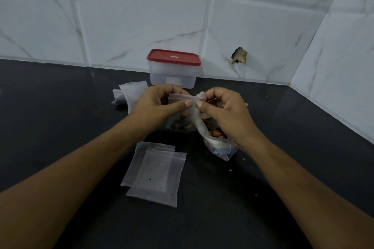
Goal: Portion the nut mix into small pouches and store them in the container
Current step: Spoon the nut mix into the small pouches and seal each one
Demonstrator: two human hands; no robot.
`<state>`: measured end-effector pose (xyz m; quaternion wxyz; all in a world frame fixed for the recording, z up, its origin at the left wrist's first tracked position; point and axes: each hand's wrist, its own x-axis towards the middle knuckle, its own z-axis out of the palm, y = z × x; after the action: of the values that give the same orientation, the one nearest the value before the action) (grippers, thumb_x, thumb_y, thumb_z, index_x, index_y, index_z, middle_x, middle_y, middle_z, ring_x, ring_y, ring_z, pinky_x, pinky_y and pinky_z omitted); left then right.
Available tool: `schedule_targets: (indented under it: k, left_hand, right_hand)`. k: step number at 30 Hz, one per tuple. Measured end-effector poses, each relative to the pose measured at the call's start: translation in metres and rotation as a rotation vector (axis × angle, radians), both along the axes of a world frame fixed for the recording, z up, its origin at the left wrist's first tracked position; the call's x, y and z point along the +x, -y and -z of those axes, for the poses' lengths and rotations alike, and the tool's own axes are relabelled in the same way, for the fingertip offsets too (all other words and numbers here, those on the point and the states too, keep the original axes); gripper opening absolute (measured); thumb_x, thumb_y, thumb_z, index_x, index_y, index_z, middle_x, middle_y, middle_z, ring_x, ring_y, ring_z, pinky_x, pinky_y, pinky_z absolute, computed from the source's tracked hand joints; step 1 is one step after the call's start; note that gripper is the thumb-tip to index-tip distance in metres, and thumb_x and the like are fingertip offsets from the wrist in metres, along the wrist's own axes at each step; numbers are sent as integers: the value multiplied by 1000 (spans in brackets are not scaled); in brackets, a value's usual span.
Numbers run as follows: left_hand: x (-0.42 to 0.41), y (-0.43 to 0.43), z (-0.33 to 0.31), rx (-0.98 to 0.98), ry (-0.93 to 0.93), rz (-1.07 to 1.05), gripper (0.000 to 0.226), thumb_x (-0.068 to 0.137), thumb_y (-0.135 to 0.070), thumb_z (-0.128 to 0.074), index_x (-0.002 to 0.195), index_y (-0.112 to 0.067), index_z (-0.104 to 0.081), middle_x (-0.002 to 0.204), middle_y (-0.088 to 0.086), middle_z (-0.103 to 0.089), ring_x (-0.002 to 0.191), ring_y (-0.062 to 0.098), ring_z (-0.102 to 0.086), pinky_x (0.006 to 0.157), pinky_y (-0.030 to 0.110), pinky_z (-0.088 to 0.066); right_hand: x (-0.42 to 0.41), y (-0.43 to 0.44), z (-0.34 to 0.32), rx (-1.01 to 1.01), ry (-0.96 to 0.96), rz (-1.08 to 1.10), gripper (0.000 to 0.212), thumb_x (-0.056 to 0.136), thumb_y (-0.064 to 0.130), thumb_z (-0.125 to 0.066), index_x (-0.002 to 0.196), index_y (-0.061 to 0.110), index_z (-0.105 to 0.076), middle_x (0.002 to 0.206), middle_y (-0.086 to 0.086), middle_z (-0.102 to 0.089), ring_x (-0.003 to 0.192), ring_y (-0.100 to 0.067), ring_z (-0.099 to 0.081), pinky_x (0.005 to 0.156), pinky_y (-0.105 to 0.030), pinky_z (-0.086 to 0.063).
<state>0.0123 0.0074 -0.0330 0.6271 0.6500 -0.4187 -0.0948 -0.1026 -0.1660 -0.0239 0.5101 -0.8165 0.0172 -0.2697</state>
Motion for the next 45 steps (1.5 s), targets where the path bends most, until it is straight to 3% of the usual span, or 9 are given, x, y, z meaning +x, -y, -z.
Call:
schedule_targets:
  k: [6, 12, 17, 22, 25, 30, 36, 42, 45]
  left_hand:
    - [1, -1, -1, 27, 13, -37, 14, 91, -18, -73, 97, -5, -73, 96, 7, -75, 97, 24, -71, 87, 40, -60]
    - [0, -1, -2, 30, 2, -51, 13, 90, -19, -74, 96, -8, -75, 97, 5, -76, 98, 20, -71, 88, 38, -60]
    - [2, -2, -4, -56, -116, -121, 8, 85, -14, -77, 91, -9, -75, 97, 12, -76, 96, 22, -71, 92, 41, -60]
    - [3, -5, -4, -59, -113, -117, 21, 81, -19, -78, 90, -1, -72, 95, 14, -74, 95, 27, -70, 91, 42, -59]
    - [-1, -3, -6, -35, -34, -71, 18, 88, -12, -75, 94, 5, -72, 97, 16, -75, 99, 31, -71, 92, 42, -60]
    - [-6, -4, -9, -31, 2, -20, 14, 88, -8, -74, 93, 5, -72, 98, 12, -78, 100, 26, -74, 93, 40, -60]
    - [-8, -4, -12, -39, 10, -5, 8, 86, -12, -75, 88, -4, -73, 95, 8, -78, 96, 22, -75, 88, 31, -60]
    - [-3, -9, -16, -67, -27, -55, 20, 79, -23, -75, 88, -5, -72, 93, 5, -77, 90, 15, -73, 76, 22, -57]
    - [-2, -10, -18, -72, -33, -85, 12, 84, -16, -74, 86, -4, -71, 89, 7, -75, 78, 7, -71, 65, 15, -53]
  right_hand:
    - [-2, -3, -1, 7, -3, -44, 2, 93, 11, -75, 93, 10, -75, 89, -16, -73, 76, -16, -64, 75, -31, -57]
    - [-1, -3, -1, 35, -1, -35, 4, 92, 10, -76, 90, 12, -74, 91, -17, -73, 76, -16, -65, 75, -33, -57]
    - [-1, 3, -4, 76, 3, 35, 7, 93, 7, -73, 88, 12, -72, 85, -6, -74, 77, -12, -68, 74, -27, -58]
    - [-2, 4, -3, -25, -15, 44, 8, 93, 12, -74, 99, 15, -71, 95, -4, -73, 86, -20, -70, 80, -32, -60]
    - [-3, -1, -4, -101, 19, -10, 15, 92, 14, -77, 105, 17, -71, 99, 4, -73, 92, -11, -69, 81, -25, -58]
    - [-2, -5, -5, -146, 58, -74, 7, 94, 8, -73, 99, 13, -75, 90, 5, -74, 87, -6, -69, 78, -21, -53]
    - [0, -2, -6, -240, 50, -19, 4, 97, 14, -71, 97, 15, -74, 92, 5, -74, 92, -12, -71, 86, -32, -59]
    - [0, 0, -9, -318, 38, 26, 3, 97, 17, -71, 94, 16, -72, 89, 6, -71, 85, -9, -68, 76, -20, -56]
    - [-1, 2, -10, -327, 28, 49, 5, 97, 18, -71, 93, 19, -71, 88, 7, -71, 84, -7, -68, 74, -15, -53]
